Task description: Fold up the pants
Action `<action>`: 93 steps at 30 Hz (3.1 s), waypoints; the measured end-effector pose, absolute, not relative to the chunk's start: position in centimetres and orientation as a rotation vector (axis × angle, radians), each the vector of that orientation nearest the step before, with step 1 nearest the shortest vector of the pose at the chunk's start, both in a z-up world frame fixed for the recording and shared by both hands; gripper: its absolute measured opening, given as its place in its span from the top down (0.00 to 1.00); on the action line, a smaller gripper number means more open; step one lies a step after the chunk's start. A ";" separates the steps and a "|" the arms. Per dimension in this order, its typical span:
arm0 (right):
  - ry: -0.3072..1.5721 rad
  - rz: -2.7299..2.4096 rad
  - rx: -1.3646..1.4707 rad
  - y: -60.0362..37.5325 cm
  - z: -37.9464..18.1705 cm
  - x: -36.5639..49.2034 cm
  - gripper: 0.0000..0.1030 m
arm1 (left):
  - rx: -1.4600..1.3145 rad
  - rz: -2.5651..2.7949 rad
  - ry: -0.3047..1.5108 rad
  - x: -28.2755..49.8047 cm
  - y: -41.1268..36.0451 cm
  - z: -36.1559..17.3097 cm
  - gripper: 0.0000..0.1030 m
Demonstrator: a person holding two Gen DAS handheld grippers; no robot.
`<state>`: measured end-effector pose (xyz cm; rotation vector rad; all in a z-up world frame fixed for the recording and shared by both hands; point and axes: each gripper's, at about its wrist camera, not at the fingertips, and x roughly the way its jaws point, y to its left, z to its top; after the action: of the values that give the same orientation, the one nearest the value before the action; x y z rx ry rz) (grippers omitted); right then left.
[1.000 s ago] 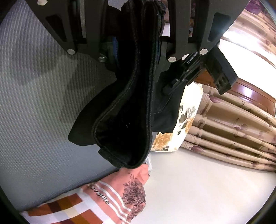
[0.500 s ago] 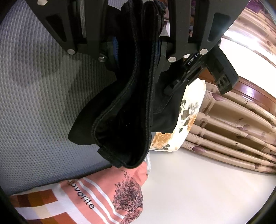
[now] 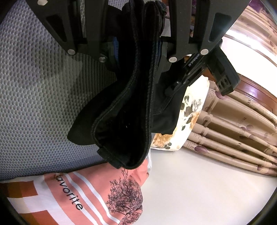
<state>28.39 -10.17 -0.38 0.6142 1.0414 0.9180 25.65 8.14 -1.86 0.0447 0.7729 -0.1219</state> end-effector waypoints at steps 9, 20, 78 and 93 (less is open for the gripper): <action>1.052 0.908 0.610 -9.5 -0.8 29.4 0.70 | 0.036 -0.113 0.784 26.8 9.0 -3.1 0.79; 1.049 0.901 0.623 -9.4 -1.4 29.8 0.70 | 0.039 -0.107 0.784 27.4 9.6 -4.0 0.79; 0.884 0.650 0.346 -7.8 -3.3 26.8 0.62 | 0.052 -0.022 0.739 26.9 11.0 -7.4 0.59; 0.875 0.634 0.332 -7.7 -3.5 26.8 0.60 | 0.053 -0.021 0.738 26.9 11.1 -7.3 0.57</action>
<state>26.84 -7.72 -3.50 0.3320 0.8751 0.6338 26.89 11.08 -7.28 0.0533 0.7383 -0.0211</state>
